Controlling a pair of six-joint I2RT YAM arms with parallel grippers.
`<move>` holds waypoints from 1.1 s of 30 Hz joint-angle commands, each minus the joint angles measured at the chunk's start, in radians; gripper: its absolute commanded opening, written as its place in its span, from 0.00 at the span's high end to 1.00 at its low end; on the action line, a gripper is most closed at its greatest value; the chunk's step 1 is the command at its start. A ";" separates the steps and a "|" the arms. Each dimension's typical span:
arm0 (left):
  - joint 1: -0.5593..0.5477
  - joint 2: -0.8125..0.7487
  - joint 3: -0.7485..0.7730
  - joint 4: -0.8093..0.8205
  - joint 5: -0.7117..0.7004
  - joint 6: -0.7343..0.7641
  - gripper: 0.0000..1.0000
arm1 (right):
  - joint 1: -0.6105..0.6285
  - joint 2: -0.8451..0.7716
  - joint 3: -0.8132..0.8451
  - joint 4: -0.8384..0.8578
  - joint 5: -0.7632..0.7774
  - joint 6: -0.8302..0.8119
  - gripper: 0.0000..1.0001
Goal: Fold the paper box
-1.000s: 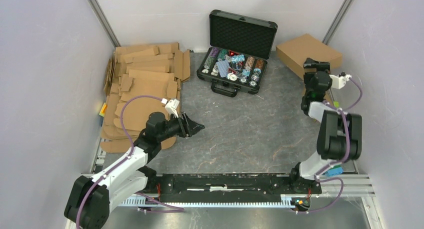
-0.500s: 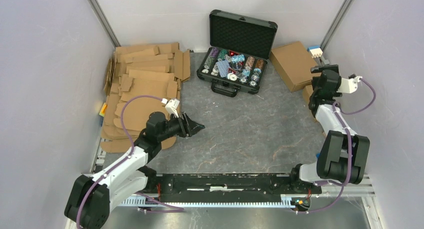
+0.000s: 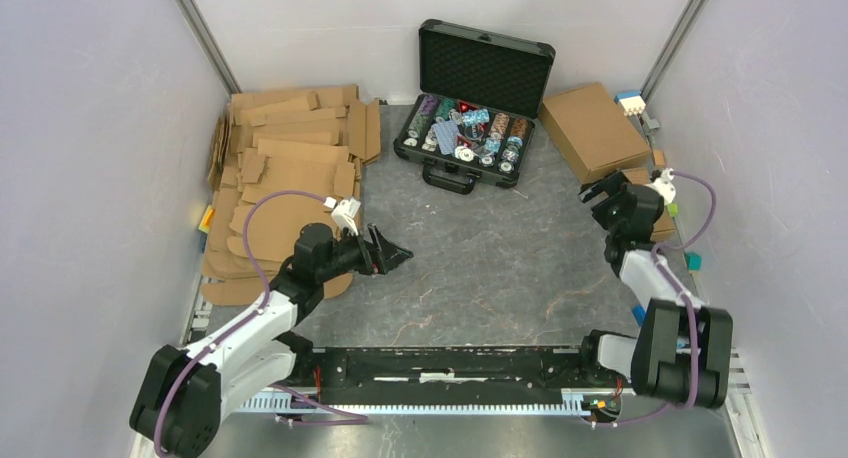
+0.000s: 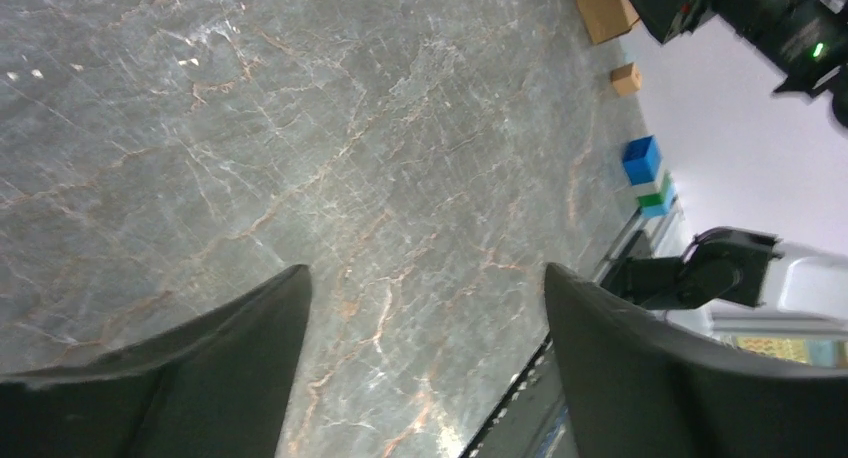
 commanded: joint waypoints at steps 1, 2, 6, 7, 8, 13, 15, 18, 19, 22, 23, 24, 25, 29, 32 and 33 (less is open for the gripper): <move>-0.005 -0.010 0.008 0.009 -0.006 0.053 0.00 | 0.028 -0.142 -0.123 0.263 -0.160 -0.279 0.02; -0.004 -0.024 0.004 0.004 -0.014 0.058 0.00 | 0.043 -0.165 -0.158 0.285 -0.133 -0.323 0.02; -0.005 -0.094 -0.010 -0.023 -0.068 0.081 0.00 | 0.121 -0.276 -0.371 0.506 0.089 -0.510 0.02; -0.005 -0.108 -0.014 -0.026 -0.082 0.085 0.00 | 0.140 -0.295 -0.456 0.614 0.127 -0.543 0.02; -0.004 -0.117 -0.014 -0.031 -0.095 0.089 0.00 | 0.151 -0.304 -0.517 0.729 0.114 -0.599 0.02; -0.004 -0.155 0.010 -0.073 -0.226 0.114 0.00 | 0.203 -0.197 -0.620 0.965 -0.010 -0.819 0.02; -0.005 -0.183 0.028 -0.097 -0.323 0.118 0.00 | 0.204 -0.176 -0.592 0.936 -0.023 -0.845 0.02; -0.004 -0.230 0.029 -0.090 -0.505 0.130 0.00 | 0.204 -0.137 -0.587 1.008 0.044 -0.859 0.02; -0.004 -0.240 0.023 -0.075 -0.566 0.146 0.00 | 0.203 -0.123 -0.572 0.996 0.055 -0.870 0.02; -0.004 -0.251 -0.026 0.031 -0.757 0.196 0.00 | 0.204 -0.066 -0.516 1.000 0.008 -0.871 0.02; -0.004 -0.246 -0.036 0.069 -0.792 0.236 0.00 | 0.203 -0.070 -0.490 0.934 -0.027 -0.880 0.02; -0.004 -0.232 -0.035 0.084 -0.818 0.273 0.00 | 0.204 -0.079 -0.485 0.897 -0.036 -0.891 0.02; -0.005 -0.214 -0.029 0.088 -0.850 0.312 0.00 | 0.203 -0.089 -0.493 0.887 -0.007 -0.884 0.02; -0.003 -0.167 -0.001 0.079 -0.880 0.353 0.00 | 0.203 -0.120 -0.565 0.993 0.007 -0.838 0.02; -0.003 -0.174 -0.014 0.113 -0.895 0.353 0.00 | 0.203 -0.100 -0.535 0.958 -0.005 -0.721 0.02; -0.004 -0.180 -0.010 0.105 -0.904 0.339 0.00 | 0.203 -0.103 -0.501 0.893 0.013 -0.670 0.02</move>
